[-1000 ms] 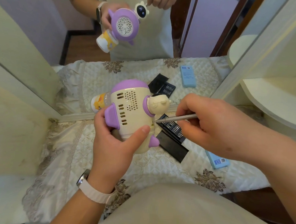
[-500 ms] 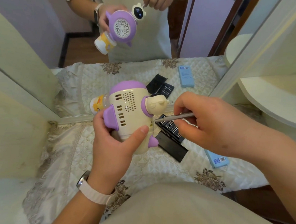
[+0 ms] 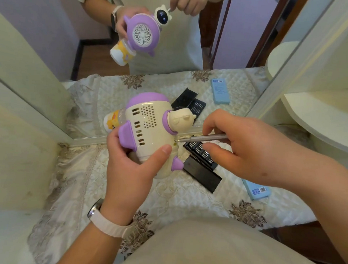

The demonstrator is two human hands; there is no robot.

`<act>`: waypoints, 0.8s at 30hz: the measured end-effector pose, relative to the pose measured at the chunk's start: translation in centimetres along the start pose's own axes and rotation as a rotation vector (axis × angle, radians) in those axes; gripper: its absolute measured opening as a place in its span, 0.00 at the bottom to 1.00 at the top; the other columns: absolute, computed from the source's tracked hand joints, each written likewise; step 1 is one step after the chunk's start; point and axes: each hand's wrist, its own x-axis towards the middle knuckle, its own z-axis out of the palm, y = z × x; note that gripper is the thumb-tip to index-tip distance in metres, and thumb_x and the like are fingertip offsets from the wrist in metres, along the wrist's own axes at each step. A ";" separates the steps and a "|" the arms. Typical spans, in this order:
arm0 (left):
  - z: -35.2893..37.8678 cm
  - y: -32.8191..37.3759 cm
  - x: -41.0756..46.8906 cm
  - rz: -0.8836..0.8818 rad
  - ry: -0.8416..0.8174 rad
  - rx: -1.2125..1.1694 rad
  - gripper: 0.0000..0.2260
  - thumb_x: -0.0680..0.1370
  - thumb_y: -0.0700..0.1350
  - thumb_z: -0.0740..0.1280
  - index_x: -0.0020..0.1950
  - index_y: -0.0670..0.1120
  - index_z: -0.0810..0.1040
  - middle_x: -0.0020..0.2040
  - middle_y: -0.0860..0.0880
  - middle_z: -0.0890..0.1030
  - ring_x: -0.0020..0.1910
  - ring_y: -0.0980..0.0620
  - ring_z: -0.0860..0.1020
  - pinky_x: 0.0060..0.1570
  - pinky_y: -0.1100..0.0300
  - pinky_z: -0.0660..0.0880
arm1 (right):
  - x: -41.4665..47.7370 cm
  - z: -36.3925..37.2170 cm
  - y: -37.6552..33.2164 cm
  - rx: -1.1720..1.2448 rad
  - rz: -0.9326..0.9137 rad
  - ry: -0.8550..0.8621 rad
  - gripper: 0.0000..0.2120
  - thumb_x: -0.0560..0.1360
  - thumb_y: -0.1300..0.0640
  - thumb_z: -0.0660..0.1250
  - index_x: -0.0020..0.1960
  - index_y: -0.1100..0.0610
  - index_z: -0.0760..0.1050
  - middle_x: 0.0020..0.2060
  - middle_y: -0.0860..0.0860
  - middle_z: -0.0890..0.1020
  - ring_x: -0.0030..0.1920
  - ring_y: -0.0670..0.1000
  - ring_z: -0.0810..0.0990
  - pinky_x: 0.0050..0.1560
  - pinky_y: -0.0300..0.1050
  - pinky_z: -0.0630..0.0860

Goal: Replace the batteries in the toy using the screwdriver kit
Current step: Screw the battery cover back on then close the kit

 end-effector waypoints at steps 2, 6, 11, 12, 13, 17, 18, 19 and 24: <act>0.1 0.0 0.2 0.004 -0.002 -0.003 0.35 0.62 0.57 0.77 0.65 0.51 0.68 0.55 0.53 0.82 0.51 0.54 0.83 0.41 0.57 0.78 | 0.1 0.0 0.0 0.031 0.012 0.006 0.05 0.74 0.44 0.58 0.49 0.42 0.65 0.28 0.43 0.71 0.33 0.46 0.73 0.27 0.40 0.65; 0.2 0.3 0.5 0.012 0.003 -0.011 0.35 0.62 0.57 0.77 0.64 0.51 0.68 0.55 0.52 0.82 0.51 0.54 0.83 0.40 0.58 0.78 | 0.3 0.0 -0.1 0.055 0.047 0.034 0.08 0.75 0.43 0.55 0.48 0.46 0.68 0.31 0.42 0.73 0.31 0.45 0.73 0.30 0.46 0.71; 0.0 0.6 0.8 0.033 0.005 -0.005 0.35 0.63 0.57 0.76 0.65 0.50 0.68 0.55 0.52 0.82 0.50 0.56 0.83 0.39 0.59 0.78 | 0.8 0.0 -0.2 -0.047 0.050 0.089 0.17 0.75 0.40 0.51 0.45 0.50 0.71 0.28 0.42 0.71 0.29 0.43 0.71 0.27 0.41 0.65; 0.0 0.6 0.8 0.037 0.003 -0.007 0.35 0.63 0.56 0.76 0.65 0.50 0.68 0.55 0.52 0.82 0.49 0.56 0.83 0.38 0.60 0.78 | 0.9 -0.1 -0.2 -0.057 0.046 0.092 0.19 0.75 0.39 0.50 0.45 0.51 0.71 0.28 0.43 0.71 0.29 0.43 0.71 0.27 0.41 0.65; -0.1 0.6 0.9 0.039 0.000 -0.007 0.35 0.63 0.55 0.77 0.65 0.49 0.68 0.55 0.51 0.81 0.49 0.56 0.83 0.37 0.60 0.78 | 0.9 -0.1 -0.2 -0.051 0.042 0.088 0.20 0.75 0.38 0.49 0.46 0.51 0.72 0.28 0.42 0.72 0.29 0.43 0.71 0.27 0.41 0.66; 0.0 0.6 0.8 0.034 0.000 -0.019 0.31 0.66 0.49 0.78 0.65 0.49 0.68 0.54 0.52 0.82 0.47 0.59 0.82 0.36 0.63 0.78 | 0.7 -0.1 -0.4 0.003 0.036 0.035 0.14 0.73 0.38 0.54 0.53 0.44 0.66 0.29 0.42 0.72 0.30 0.43 0.72 0.29 0.44 0.71; 0.0 0.6 0.8 0.033 -0.004 -0.025 0.31 0.67 0.48 0.78 0.65 0.48 0.68 0.54 0.51 0.82 0.46 0.59 0.83 0.36 0.64 0.77 | 0.6 -0.1 -0.4 0.011 0.036 0.034 0.11 0.73 0.40 0.55 0.52 0.44 0.66 0.29 0.42 0.72 0.29 0.44 0.72 0.28 0.45 0.71; 0.0 0.6 0.8 0.033 -0.007 -0.030 0.31 0.67 0.47 0.78 0.65 0.47 0.68 0.54 0.50 0.82 0.46 0.59 0.82 0.35 0.64 0.77 | 0.6 -0.1 -0.5 0.019 0.040 0.040 0.09 0.74 0.42 0.56 0.50 0.45 0.66 0.29 0.42 0.72 0.29 0.44 0.72 0.28 0.45 0.71; 0.1 0.6 0.8 0.041 0.003 -0.033 0.29 0.67 0.46 0.77 0.64 0.49 0.67 0.54 0.51 0.81 0.47 0.59 0.82 0.36 0.64 0.77 | 0.8 -0.1 -0.4 -0.034 0.061 0.072 0.17 0.75 0.38 0.51 0.45 0.49 0.70 0.27 0.43 0.72 0.28 0.44 0.71 0.26 0.42 0.66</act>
